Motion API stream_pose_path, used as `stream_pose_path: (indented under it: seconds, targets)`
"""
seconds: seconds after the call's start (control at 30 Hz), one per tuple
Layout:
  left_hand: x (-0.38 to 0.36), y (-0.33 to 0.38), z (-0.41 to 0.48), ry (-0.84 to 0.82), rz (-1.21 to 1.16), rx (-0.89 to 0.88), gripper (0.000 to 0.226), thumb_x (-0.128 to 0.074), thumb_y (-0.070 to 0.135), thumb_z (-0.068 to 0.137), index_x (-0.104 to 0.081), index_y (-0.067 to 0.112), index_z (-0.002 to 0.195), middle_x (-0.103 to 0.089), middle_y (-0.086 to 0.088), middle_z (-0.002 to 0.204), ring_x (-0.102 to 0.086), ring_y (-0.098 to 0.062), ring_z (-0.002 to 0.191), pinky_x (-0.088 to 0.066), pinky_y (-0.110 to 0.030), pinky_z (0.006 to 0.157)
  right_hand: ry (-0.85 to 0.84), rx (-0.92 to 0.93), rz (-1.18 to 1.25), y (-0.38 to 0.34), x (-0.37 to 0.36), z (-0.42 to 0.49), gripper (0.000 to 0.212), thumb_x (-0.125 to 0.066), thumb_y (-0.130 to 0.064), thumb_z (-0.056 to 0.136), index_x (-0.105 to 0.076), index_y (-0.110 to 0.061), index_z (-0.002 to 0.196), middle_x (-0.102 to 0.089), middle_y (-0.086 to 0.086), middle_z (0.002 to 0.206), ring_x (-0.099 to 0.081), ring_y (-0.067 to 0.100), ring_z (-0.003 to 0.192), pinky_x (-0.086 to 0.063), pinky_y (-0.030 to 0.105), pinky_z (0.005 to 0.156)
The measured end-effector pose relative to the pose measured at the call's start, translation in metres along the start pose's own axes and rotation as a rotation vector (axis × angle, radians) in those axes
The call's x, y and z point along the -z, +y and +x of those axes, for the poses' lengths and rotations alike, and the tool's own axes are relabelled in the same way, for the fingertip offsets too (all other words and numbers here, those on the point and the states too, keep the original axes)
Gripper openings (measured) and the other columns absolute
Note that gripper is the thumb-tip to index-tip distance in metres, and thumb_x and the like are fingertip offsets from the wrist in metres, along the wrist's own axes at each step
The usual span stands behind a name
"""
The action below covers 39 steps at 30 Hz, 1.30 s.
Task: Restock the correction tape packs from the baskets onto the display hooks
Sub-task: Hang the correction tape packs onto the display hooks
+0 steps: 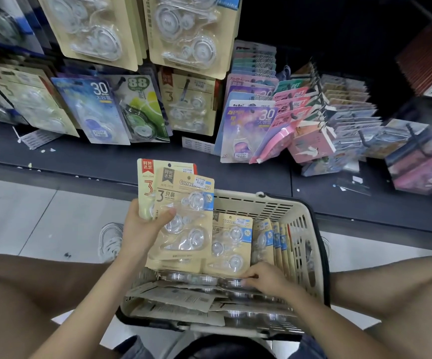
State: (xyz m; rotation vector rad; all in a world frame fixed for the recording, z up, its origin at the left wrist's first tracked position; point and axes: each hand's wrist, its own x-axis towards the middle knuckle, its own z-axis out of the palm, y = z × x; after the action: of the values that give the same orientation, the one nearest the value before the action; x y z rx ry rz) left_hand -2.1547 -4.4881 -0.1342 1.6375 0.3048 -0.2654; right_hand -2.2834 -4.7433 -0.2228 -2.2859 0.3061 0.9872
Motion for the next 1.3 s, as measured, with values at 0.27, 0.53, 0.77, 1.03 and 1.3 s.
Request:
stream_pose_path:
  seconds: [0.27,0.53,0.77,1.03,1.3]
  targets:
    - [0.006,0.005,-0.006,0.008,-0.01,-0.032,0.042,-0.081,0.01,0.078,-0.056,0.028,0.107,-0.071,0.0,0.106,-0.069,-0.017,0.095,-0.053,-0.031,0.076,0.206,0.095,0.228,-0.016,0.051,-0.023,0.041,-0.061,-0.023,0.096,-0.054,-0.036,0.058,-0.053,-0.021,0.047,-0.043,-0.005,0.044,-0.036,0.014,0.056]
    - [0.01,0.043,-0.015,0.003,0.104,-0.17,0.04,-0.084,0.015,0.077,-0.057,0.028,0.102,-0.071,0.003,0.1,-0.069,-0.02,0.094,-0.054,-0.039,0.084,0.626,0.285,0.641,-0.037,0.13,-0.058,0.032,-0.061,-0.016,0.096,-0.062,0.008,0.076,-0.05,0.003,0.07,-0.044,0.013,0.069,-0.036,0.029,0.064]
    - [0.004,0.117,-0.019,0.034,0.231,-0.392,0.044,-0.088,0.024,0.071,-0.054,0.037,0.097,-0.068,0.021,0.09,-0.063,-0.004,0.092,-0.049,-0.032,0.078,0.828,0.397,0.828,-0.085,0.193,-0.1,0.022,-0.061,-0.022,0.096,-0.076,-0.013,0.082,-0.074,0.014,0.09,-0.064,0.023,0.083,-0.052,0.053,0.087]
    - [0.009,0.203,-0.034,0.144,0.135,-0.622,0.044,-0.084,0.019,0.075,-0.052,0.038,0.101,-0.065,0.018,0.1,-0.061,0.011,0.086,-0.047,-0.015,0.076,0.923,0.59,1.006,-0.166,0.244,-0.141,0.023,-0.057,-0.021,0.099,-0.074,-0.012,0.086,-0.076,0.009,0.091,-0.07,0.03,0.088,-0.054,0.054,0.087]
    - [0.036,0.264,-0.019,0.373,0.085,-0.83,0.046,-0.079,0.011,0.08,-0.047,0.019,0.112,-0.053,0.022,0.094,-0.052,0.025,0.081,-0.037,0.003,0.073,0.901,0.669,1.017,-0.244,0.276,-0.112,0.034,-0.06,-0.03,0.096,-0.067,0.001,0.084,-0.067,0.029,0.097,-0.065,0.048,0.093,-0.049,0.066,0.087]
